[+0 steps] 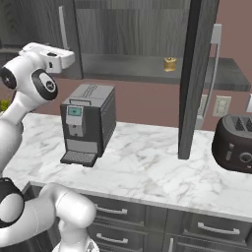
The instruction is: Get the candle and the beer from the cabinet and move them to the dining counter.
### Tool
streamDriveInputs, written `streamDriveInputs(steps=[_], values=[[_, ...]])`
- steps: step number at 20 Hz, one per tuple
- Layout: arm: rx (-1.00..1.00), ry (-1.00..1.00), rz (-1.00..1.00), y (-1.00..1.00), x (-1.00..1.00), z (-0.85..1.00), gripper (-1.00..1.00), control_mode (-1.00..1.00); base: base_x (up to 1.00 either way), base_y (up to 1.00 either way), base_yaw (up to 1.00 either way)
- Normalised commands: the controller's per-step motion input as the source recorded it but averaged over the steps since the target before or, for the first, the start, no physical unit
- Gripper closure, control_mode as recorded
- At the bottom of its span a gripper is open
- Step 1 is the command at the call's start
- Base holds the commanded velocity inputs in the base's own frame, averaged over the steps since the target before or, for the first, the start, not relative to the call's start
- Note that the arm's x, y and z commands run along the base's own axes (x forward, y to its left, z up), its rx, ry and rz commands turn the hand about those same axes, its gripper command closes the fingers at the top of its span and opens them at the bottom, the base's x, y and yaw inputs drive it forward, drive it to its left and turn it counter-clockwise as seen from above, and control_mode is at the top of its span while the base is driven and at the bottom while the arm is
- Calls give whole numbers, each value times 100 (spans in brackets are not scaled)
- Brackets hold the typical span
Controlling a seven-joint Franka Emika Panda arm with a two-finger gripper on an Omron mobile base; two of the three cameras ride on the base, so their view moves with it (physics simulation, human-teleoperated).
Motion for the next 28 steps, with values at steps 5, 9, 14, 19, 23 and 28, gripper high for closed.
streamDriveInputs(steps=[5, 9, 14, 19, 23, 28], values=[[0, 9, 6, 0, 35, 0, -100, -100, 0, 0, 0], [0, 6, 7, 0, 35, 0, -100, -100, 0, 0, 0], [-1, 3, 6, 1, 39, -11, -100, -100, 0, 0, 0], [-2, 2, 4, 4, 45, -15, -100, -100, 0, 0, 0], [0, 4, 3, 6, 48, -16, -100, -100, 0, 0, 0], [0, 6, 4, 6, 49, -18, 100, -100, 0, 0, 0]])
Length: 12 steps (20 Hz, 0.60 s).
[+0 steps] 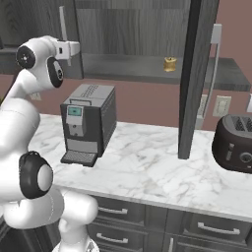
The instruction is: Get the candle and the beer from the cabinet and move them to the dining counter.
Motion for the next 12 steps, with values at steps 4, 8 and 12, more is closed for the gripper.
streamDriveInputs(steps=[4, 8, 12], values=[[0, 6, 1, 2, 15, -14, 100, -100, 0, 0, 0], [0, 7, 0, 6, 0, -6, 100, -100, 0, 0, 0], [-1, 3, 0, 21, -2, -3, 100, -100, 0, 0, 0]])
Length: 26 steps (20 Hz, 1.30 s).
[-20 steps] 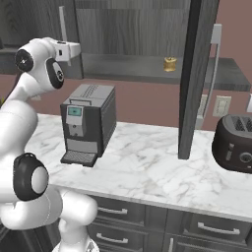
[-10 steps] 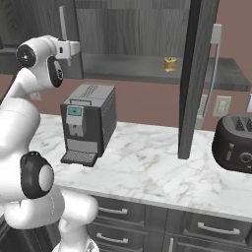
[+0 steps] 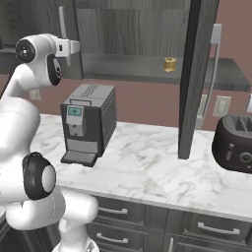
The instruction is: Get the candle and the beer from the cabinet and move them to the dining counter.
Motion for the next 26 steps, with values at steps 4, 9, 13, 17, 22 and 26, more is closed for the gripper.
streamDriveInputs(steps=[4, 9, 13, 17, 22, 26], values=[[-2, 0, 0, 43, -34, 0, 100, -100, 0, 0, 0], [-4, 0, 0, 60, -56, 0, 100, -100, 0, 0, 0], [-5, 0, 0, 72, -72, 0, 100, -100, 0, 0, 0], [-4, 0, 0, 74, -73, 3, 100, -100, 0, 0, 0], [-3, 0, 0, 66, -78, 5, 100, -100, 0, 0, 0], [-1, 2, 0, 78, -79, 2, 100, -100, 0, 0, 0]])
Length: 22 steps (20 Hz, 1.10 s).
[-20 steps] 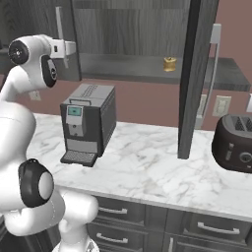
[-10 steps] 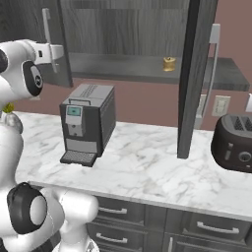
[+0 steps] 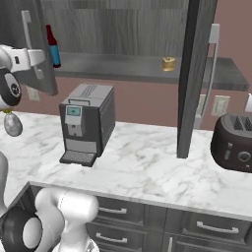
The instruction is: Get the candle and the beer from the cabinet and move them to the dining counter.
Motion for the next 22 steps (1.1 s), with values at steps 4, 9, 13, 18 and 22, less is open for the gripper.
streamDriveInputs(steps=[4, 9, 13, 18, 22], values=[[-7, 6, 0, 96, -80, 0, 100, -100, 0, 0, 0], [-4, 6, 0, 97, -86, -3, 100, -100, 0, 0, 0], [-5, 2, 3, 78, -89, -16, -100, -100, 0, 0, 0], [-6, -1, 7, 45, -67, -17, -100, -100, 0, 0, 0], [6, -1, 8, -14, -34, 5, -100, -100, 0, 0, 0]])
